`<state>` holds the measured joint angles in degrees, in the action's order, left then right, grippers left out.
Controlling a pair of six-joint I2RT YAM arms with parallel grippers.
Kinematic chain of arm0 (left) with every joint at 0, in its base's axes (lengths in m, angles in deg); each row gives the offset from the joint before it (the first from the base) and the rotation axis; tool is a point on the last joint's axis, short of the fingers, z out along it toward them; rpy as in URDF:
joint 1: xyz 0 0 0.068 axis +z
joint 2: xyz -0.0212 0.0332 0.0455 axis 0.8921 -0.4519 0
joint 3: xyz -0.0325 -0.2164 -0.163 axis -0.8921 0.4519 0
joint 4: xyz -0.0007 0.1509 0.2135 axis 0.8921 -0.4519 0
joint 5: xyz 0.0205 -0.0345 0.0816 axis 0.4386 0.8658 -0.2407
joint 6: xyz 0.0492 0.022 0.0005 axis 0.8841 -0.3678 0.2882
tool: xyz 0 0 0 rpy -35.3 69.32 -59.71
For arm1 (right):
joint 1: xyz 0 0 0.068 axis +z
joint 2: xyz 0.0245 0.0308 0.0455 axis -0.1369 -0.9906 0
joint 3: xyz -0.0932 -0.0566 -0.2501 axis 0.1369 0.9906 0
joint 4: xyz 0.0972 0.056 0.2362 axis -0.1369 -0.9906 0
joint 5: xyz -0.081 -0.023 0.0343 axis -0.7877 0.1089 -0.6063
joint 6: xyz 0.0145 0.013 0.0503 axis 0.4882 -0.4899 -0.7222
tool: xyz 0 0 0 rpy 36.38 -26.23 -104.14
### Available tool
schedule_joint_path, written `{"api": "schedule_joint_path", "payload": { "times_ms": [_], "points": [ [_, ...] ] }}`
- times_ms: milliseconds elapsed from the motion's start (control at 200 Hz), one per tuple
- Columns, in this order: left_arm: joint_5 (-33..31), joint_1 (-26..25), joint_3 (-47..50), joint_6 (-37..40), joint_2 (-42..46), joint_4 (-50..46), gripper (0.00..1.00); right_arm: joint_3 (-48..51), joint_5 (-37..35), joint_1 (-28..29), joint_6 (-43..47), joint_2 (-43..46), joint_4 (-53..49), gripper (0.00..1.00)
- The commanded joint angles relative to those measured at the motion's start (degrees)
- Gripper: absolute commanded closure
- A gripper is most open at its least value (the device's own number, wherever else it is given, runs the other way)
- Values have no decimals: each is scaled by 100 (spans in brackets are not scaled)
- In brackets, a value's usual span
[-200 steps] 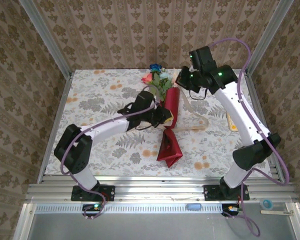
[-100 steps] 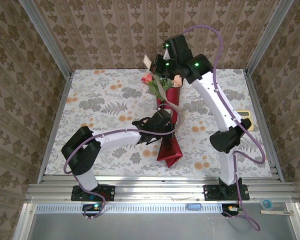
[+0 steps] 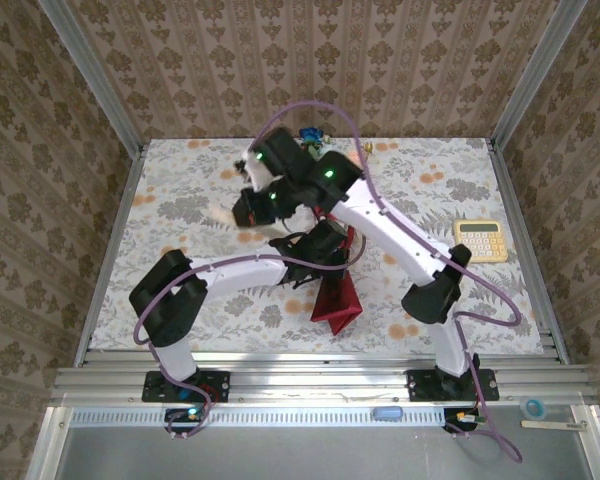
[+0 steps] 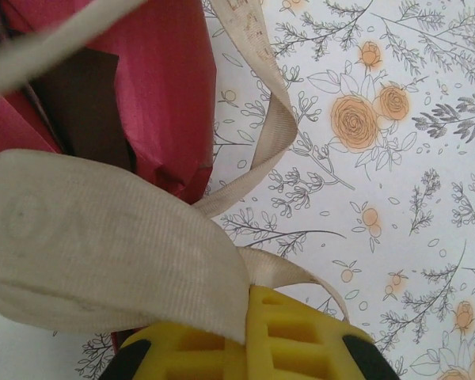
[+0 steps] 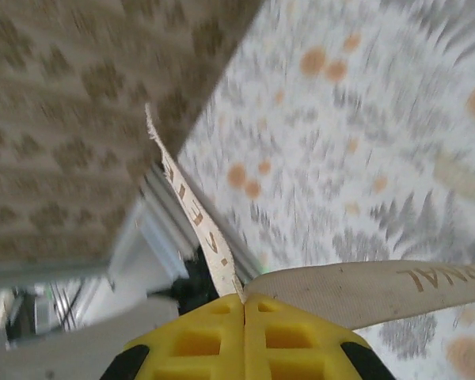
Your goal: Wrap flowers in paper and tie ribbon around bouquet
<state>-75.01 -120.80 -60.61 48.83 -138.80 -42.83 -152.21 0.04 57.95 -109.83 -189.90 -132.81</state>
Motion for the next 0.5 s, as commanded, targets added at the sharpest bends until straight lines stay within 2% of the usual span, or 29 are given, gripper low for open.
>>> {"api": "schedule_joint_path", "payload": {
  "times_ms": [0, 70, 200, 395, 495],
  "points": [
    [-54, 43, -131, 132, -98, -157, 100, 180, 402, -22, 494, -359, -758, 75],
    [-22, 44, -137, 104, -134, -159, 100, -51, 332, -58, 534, -504, -944, 65],
    [7, 62, -134, 18, -140, -147, 100, -670, 69, -192, 424, -526, -986, 55],
    [169, 148, -198, -71, -72, -182, 100, -1283, -233, -694, -91, -366, -992, 53],
    [435, 302, -115, -228, 49, -109, 100, -1257, -681, -1086, -457, -20, -901, 52]
  ]
}}
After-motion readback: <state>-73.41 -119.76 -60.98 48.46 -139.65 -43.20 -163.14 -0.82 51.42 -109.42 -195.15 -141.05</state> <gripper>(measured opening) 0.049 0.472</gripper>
